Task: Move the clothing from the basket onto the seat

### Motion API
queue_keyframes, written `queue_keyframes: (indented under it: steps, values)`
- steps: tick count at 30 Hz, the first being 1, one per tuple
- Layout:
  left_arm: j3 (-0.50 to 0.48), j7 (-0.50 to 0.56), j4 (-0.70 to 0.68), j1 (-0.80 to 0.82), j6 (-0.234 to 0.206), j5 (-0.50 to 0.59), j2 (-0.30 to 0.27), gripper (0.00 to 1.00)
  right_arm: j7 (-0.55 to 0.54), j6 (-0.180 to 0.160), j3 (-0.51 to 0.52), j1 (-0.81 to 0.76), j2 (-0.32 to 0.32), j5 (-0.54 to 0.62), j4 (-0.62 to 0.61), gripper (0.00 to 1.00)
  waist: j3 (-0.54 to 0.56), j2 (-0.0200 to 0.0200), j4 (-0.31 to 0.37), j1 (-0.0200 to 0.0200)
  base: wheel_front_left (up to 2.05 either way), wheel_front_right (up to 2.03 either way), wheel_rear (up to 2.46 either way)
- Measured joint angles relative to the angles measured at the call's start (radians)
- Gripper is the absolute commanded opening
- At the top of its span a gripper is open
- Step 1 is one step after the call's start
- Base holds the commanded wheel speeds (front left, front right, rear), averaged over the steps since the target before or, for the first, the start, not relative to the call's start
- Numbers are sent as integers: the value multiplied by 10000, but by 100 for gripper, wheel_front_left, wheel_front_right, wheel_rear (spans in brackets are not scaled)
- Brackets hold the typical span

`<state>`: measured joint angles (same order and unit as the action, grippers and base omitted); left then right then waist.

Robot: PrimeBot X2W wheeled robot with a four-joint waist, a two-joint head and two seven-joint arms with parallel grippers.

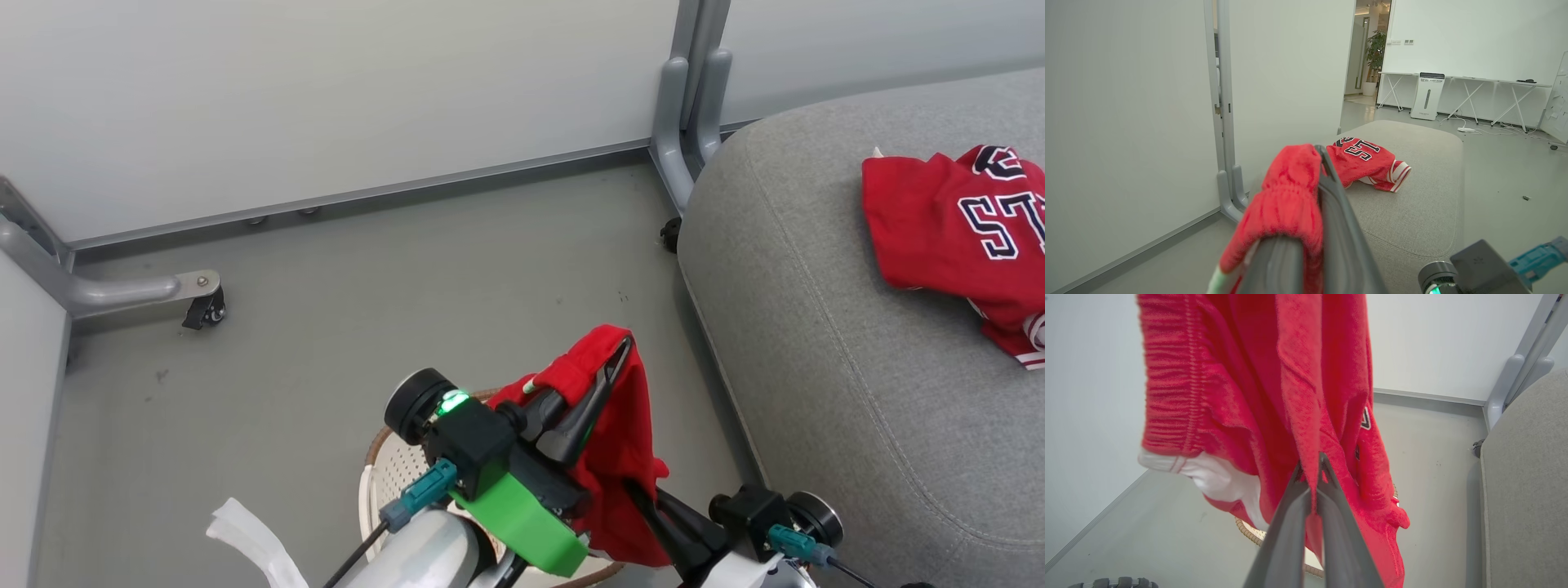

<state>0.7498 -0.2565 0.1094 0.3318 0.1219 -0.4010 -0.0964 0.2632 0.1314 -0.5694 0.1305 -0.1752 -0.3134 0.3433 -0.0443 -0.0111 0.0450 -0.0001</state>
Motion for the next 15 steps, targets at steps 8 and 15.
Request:
queue_keyframes:
  steps: [8,15]
  values:
    - [8,15,19,2,-88,88,-188,0,0,0,-100,73,33,-138,-48,0,-118,0,103,0,0,0,0]
    - [46,88,23,2,-163,88,-251,0,0,0,-52,71,58,-249,-92,0,-62,0,220,0,0,0,0]
